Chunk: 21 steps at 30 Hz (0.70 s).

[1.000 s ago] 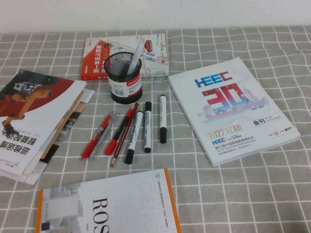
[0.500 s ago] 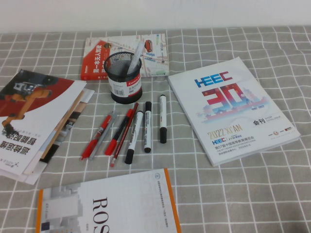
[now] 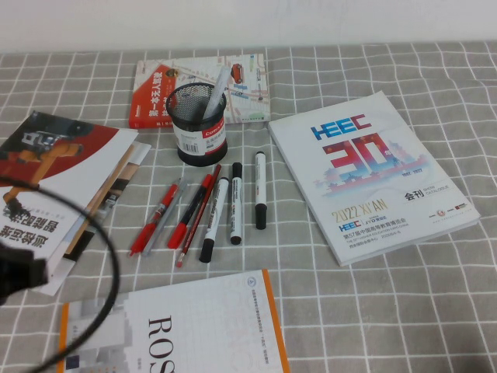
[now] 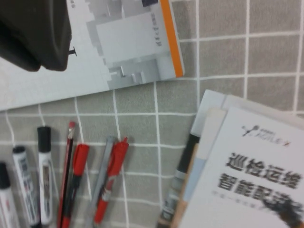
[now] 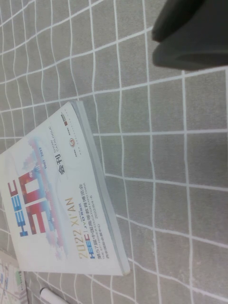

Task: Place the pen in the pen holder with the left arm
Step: Pick up the pen on the table

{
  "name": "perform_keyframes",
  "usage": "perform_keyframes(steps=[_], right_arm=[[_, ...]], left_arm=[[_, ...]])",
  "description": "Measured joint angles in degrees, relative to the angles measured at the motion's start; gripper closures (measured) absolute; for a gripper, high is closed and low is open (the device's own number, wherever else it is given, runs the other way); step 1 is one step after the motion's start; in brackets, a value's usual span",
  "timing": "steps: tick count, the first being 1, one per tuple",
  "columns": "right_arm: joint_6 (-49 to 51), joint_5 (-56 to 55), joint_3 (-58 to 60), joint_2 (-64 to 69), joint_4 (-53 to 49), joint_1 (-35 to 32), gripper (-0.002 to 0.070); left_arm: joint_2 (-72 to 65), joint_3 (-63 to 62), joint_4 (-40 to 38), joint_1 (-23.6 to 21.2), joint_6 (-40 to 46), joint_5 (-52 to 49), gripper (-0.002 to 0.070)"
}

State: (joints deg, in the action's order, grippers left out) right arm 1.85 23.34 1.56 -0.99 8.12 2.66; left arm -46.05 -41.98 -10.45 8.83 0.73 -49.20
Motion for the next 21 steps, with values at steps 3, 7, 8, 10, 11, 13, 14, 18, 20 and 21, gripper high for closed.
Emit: perform_keyframes(steps=[3, 7, 8, 10, 11, 13, 14, 18, 20, 21], right_arm=[[0.0, 0.0, 0.0, 0.0, 0.0, 0.0, 0.0691], [0.0, 0.0, 0.0, 0.0, 0.0, 0.0, 0.0691], [0.0, 0.0, 0.0, 0.0, 0.0, 0.0, 0.0691], [0.0, 0.0, 0.0, 0.0, 0.0, 0.0, 0.0692], [0.0, 0.0, 0.0, 0.0, 0.0, 0.0, 0.0691], [0.0, 0.0, 0.0, 0.0, 0.0, 0.0, 0.0691], [0.0, 0.0, 0.0, 0.0, 0.0, 0.0, 0.0691], [0.0, 0.0, 0.0, 0.0, 0.0, 0.0, 0.0691], [0.0, 0.0, 0.0, 0.0, 0.0, 0.0, 0.0691], [0.0, 0.0, 0.0, 0.0, 0.0, 0.0, 0.0691]], left_arm=[[-6.8, -3.2, -1.1, 0.0, 3.9, -0.5, 0.0677], [-17.6, -8.3, -1.3, 0.0, 7.5, -3.1, 0.0677], [-19.8, -9.9, -1.3, 0.0, 8.4, -3.6, 0.0677], [-25.1, -13.2, -1.3, 0.0, 10.0, -4.5, 0.0677], [-27.7, -15.0, -1.3, 0.0, 10.4, -4.9, 0.0677], [-31.9, -17.6, -1.3, 0.0, 11.1, -5.5, 0.0677], [-34.1, -19.2, -1.3, 0.3, 11.4, -5.6, 0.0677], [-41.2, -24.6, -0.4, 4.3, 12.3, -5.7, 0.0677], [-44.6, -27.4, 1.0, 7.3, 12.6, -6.0, 0.0677], [-45.9, -29.0, 1.6, 8.6, 12.6, -6.2, 0.0677]])
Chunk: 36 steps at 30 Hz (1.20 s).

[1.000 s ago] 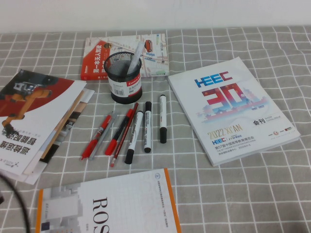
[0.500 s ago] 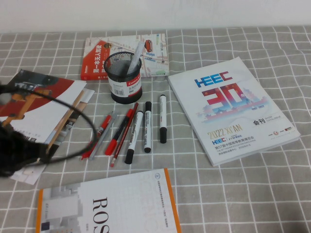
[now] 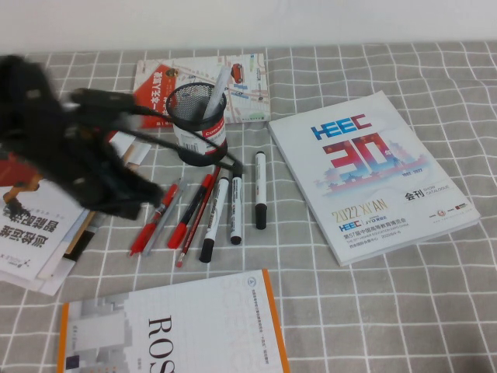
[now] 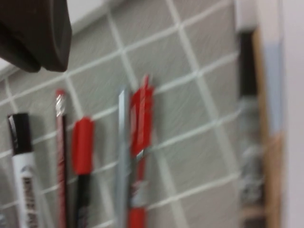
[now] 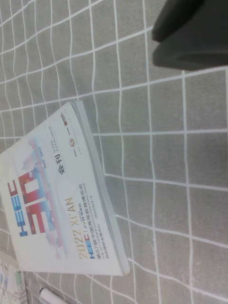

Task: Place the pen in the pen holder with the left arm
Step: Pick up the pen on the table

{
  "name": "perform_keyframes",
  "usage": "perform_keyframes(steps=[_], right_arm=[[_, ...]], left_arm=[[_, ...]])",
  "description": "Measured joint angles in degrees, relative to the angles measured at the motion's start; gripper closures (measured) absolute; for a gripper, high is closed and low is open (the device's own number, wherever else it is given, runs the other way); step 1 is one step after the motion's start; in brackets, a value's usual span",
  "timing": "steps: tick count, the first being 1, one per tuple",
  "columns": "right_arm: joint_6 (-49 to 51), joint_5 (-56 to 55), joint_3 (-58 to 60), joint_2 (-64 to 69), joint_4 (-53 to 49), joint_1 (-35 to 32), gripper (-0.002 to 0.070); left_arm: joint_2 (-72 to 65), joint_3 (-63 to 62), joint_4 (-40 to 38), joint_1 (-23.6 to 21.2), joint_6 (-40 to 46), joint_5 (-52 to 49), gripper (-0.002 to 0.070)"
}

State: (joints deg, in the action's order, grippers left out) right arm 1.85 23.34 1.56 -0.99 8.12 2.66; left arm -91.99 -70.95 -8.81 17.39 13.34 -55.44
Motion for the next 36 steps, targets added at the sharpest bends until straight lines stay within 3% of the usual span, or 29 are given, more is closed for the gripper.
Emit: perform_keyframes(steps=[3, 15, 24, 36], right_arm=[[0.0, 0.0, 0.0, 0.0, 0.0, 0.0, 0.0691], [0.0, 0.0, 0.0, 0.0, 0.0, 0.0, 0.0691], [0.0, 0.0, 0.0, 0.0, 0.0, 0.0, 0.0691], [0.0, 0.0, 0.0, 0.0, 0.0, 0.0, 0.0691]], left_arm=[[-4.5, -4.5, 0.7, 1.9, 0.1, -2.1, 0.0677], [-19.1, -18.1, 5.6, 2.2, 1.8, -7.9, 0.0676], [-24.2, -19.8, 6.3, 2.2, 3.6, -9.3, 0.0508], [-24.8, -20.1, 9.6, 2.2, 3.6, -4.6, 0.0485]])
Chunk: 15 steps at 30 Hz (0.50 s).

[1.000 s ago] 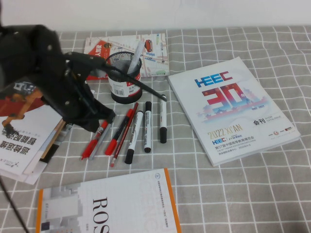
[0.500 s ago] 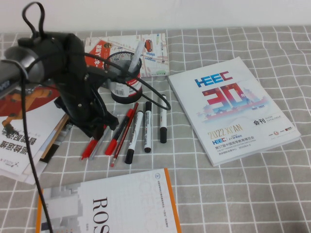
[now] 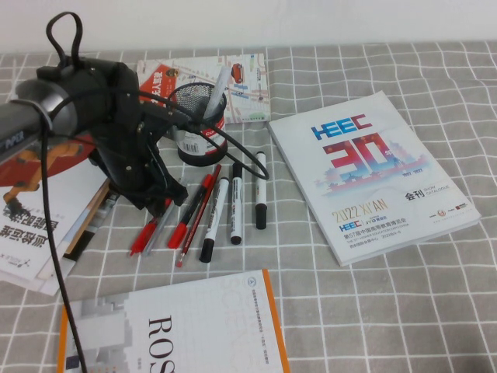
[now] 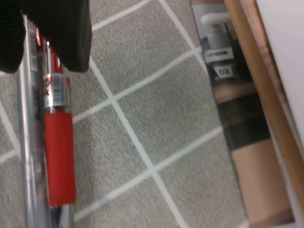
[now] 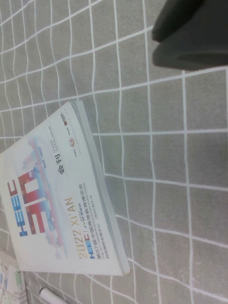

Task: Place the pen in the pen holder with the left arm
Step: Pick up the pen on the table

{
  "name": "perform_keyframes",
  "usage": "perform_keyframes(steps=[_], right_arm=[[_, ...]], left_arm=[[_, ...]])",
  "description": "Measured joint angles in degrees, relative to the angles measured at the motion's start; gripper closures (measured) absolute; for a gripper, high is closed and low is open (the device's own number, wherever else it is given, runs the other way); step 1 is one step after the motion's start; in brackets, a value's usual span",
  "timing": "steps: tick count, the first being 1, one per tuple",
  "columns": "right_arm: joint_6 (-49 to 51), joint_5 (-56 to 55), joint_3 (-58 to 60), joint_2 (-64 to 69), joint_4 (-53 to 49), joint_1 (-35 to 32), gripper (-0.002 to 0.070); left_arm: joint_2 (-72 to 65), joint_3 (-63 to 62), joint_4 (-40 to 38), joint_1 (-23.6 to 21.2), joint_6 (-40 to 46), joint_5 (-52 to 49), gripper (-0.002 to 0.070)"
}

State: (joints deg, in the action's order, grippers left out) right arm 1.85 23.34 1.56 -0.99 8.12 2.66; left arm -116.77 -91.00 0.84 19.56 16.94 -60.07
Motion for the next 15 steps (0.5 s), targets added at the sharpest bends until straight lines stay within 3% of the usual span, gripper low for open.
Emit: perform_keyframes(steps=[15], right_arm=[[0.0, 0.0, 0.0, 0.0, 0.0, 0.0, 0.0691]], left_arm=[[-2.4, -0.1, 0.2, 0.0, 0.0, 0.3, 0.0485]])
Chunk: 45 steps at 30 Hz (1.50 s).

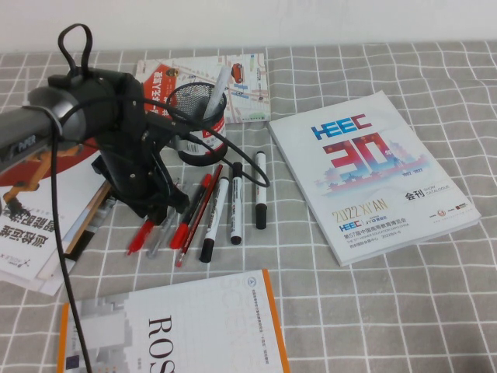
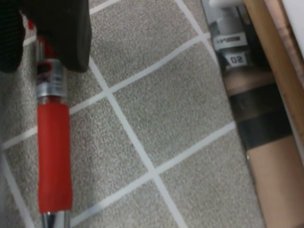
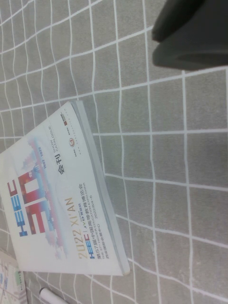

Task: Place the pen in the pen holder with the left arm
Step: Pick up the pen on the table, then place the pen onto the pen holder

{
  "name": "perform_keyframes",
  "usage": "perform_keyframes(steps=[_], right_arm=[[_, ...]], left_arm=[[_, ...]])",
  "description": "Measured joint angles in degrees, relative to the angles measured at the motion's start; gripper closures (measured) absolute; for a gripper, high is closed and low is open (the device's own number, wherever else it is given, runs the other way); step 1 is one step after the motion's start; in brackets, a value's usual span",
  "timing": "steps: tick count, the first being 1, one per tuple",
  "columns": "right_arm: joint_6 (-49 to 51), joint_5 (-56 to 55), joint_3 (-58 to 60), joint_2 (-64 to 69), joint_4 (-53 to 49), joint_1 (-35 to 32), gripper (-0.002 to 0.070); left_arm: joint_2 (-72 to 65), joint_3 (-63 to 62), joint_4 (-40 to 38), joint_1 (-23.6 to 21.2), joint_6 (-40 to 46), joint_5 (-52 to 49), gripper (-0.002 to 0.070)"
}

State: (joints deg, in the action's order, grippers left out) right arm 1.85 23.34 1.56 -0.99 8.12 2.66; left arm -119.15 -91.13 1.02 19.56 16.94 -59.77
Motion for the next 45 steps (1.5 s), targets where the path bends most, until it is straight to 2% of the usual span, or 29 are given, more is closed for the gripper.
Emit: perform_keyframes(steps=[11, 13, 15, 16, 23, 28, 35, 43, 45], right_arm=[[0.0, 0.0, 0.0, 0.0, 0.0, 0.0, 0.0691], [0.0, 0.0, 0.0, 0.0, 0.0, 0.0, 0.0691], [0.0, 0.0, 0.0, 0.0, 0.0, 0.0, 0.0691], [0.0, 0.0, 0.0, 0.0, 0.0, 0.0, 0.0691], [0.0, 0.0, 0.0, 0.0, 0.0, 0.0, 0.0691], [0.0, 0.0, 0.0, 0.0, 0.0, 0.0, 0.0691], [0.0, 0.0, 0.0, 0.0, 0.0, 0.0, 0.0691], [0.0, 0.0, 0.0, 0.0, 0.0, 0.0, 0.0691], [0.0, 0.0, 0.0, 0.0, 0.0, 0.0, 0.0691]], left_arm=[[-1.0, -0.2, -1.4, 0.0, -0.1, 0.0, 0.0487], [-1.0, -0.2, -1.4, 0.0, -0.9, 0.0, 0.0514], [-1.0, -0.2, -1.0, -0.1, -2.2, 0.1, 0.0589], [-1.0, -0.2, -1.0, -0.1, -2.3, 0.1, 0.0603], [-0.5, -0.2, -1.0, -0.1, -3.1, -1.5, 0.0604], [6.3, 2.3, -3.5, -0.1, -3.4, -1.1, 0.0604], [27.9, 19.3, -5.1, -0.1, -3.5, 15.3, 0.0604], [46.0, 40.4, -8.2, -0.1, -3.7, 47.1, 0.0604], [47.3, 42.8, -8.6, -0.1, -3.7, 51.4, 0.0604]])
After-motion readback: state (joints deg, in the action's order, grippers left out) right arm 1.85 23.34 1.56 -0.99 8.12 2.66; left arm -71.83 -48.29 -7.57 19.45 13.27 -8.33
